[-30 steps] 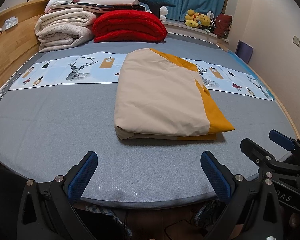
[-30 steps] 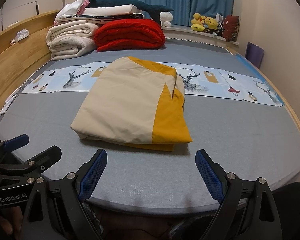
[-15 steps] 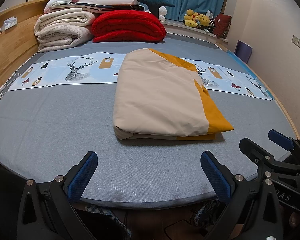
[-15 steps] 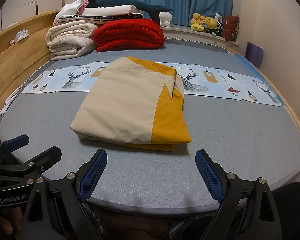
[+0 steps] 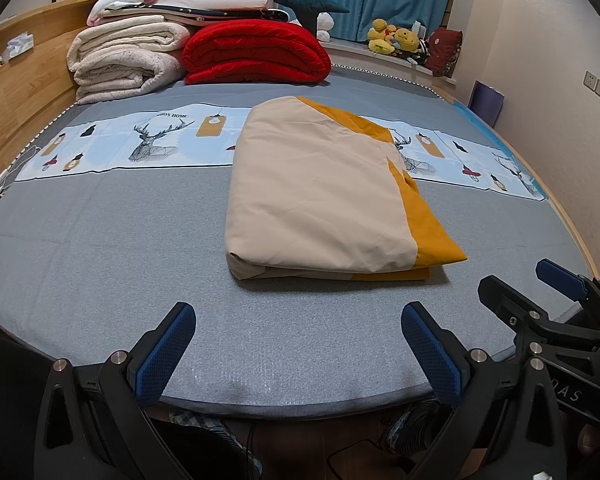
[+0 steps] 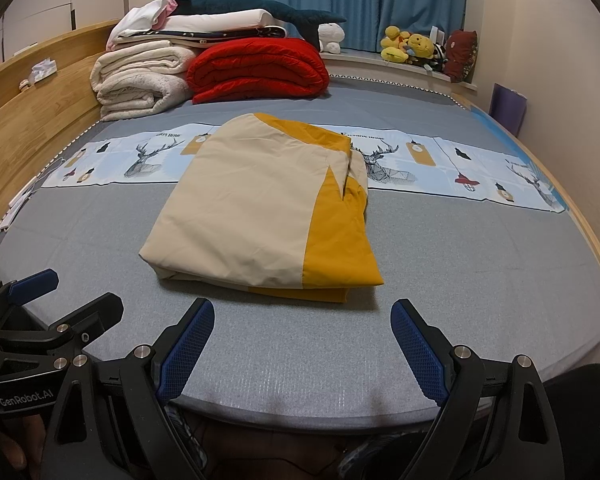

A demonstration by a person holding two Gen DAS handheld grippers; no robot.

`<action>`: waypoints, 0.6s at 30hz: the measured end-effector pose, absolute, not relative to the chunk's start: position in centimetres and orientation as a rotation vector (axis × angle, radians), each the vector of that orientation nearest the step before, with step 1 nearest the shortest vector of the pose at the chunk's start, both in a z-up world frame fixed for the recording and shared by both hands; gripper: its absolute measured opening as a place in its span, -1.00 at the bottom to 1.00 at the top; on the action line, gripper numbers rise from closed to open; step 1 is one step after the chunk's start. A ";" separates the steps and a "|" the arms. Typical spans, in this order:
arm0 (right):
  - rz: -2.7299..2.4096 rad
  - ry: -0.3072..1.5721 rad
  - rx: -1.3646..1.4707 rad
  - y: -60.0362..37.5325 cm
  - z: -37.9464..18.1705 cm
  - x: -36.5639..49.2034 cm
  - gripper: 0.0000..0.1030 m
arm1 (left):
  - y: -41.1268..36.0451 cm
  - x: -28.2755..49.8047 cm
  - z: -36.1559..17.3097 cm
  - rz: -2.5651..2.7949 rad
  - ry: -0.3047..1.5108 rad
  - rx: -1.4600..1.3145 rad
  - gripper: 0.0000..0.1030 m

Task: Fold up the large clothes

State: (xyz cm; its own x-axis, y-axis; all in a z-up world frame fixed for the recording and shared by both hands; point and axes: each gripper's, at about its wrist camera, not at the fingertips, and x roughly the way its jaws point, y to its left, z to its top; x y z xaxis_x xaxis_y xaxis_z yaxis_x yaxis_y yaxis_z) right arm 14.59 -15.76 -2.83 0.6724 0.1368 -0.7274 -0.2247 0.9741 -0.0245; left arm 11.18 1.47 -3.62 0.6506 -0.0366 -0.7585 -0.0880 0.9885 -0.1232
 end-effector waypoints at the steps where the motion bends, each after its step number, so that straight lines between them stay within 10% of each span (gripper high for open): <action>1: 0.204 0.809 -0.115 -15.8 -2.8 14.6 0.75 | 1.5 11.2 -3.6 0.029 0.864 -0.155 0.98; 18: 0.204 0.811 -0.116 -15.8 -2.9 14.6 0.75 | 1.3 11.2 -3.7 0.025 0.868 -0.156 0.98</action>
State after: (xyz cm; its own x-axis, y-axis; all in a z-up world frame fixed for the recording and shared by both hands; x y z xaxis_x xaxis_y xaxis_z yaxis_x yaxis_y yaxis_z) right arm 14.63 -15.83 -2.86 0.6709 0.1360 -0.7290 -0.2245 0.9742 -0.0248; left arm 11.20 1.33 -3.69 0.6471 -0.0415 -0.7613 -0.0850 0.9884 -0.1262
